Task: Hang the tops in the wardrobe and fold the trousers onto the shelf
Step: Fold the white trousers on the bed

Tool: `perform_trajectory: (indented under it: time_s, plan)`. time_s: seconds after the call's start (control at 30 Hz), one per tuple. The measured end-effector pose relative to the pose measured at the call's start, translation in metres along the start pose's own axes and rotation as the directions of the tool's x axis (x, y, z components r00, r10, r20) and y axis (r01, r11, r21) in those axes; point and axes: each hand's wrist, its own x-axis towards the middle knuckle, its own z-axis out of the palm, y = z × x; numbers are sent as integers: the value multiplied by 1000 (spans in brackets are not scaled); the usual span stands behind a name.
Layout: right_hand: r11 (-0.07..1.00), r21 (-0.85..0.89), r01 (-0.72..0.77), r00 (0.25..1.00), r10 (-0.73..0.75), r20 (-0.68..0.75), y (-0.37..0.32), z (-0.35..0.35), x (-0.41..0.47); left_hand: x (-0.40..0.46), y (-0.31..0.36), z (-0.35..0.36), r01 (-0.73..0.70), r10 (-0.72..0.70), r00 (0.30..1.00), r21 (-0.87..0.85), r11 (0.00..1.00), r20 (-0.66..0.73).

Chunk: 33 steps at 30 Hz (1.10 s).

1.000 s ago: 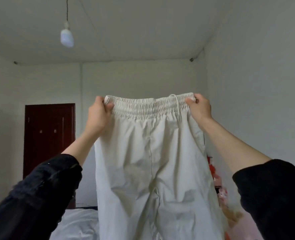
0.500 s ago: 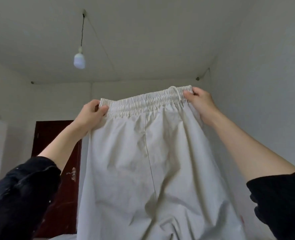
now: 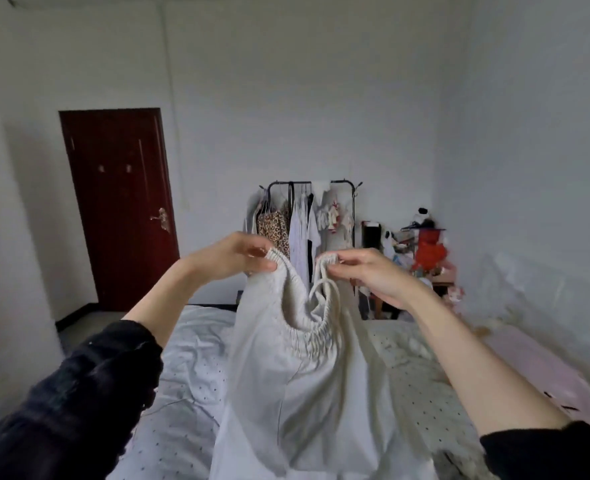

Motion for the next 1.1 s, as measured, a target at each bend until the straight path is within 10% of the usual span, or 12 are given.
perform_trajectory:
  time_s: [0.23, 0.73, 1.1]
  plan:
    - [992, 120, 33, 998, -27, -51, 25, 34, -17, -11, -3, 60, -110, 86, 986, -164, 980, -146]
    - [936, 343, -81, 980, 138, -143, 92, 54, -72, -25, -17, 132, -83, 92, 994, -148, 985, 53]
    - [839, 471, -272, 961, 208, 183, 117, 47, -111, -38, -48, 160, 72, -85, 948, 52, 996, 306]
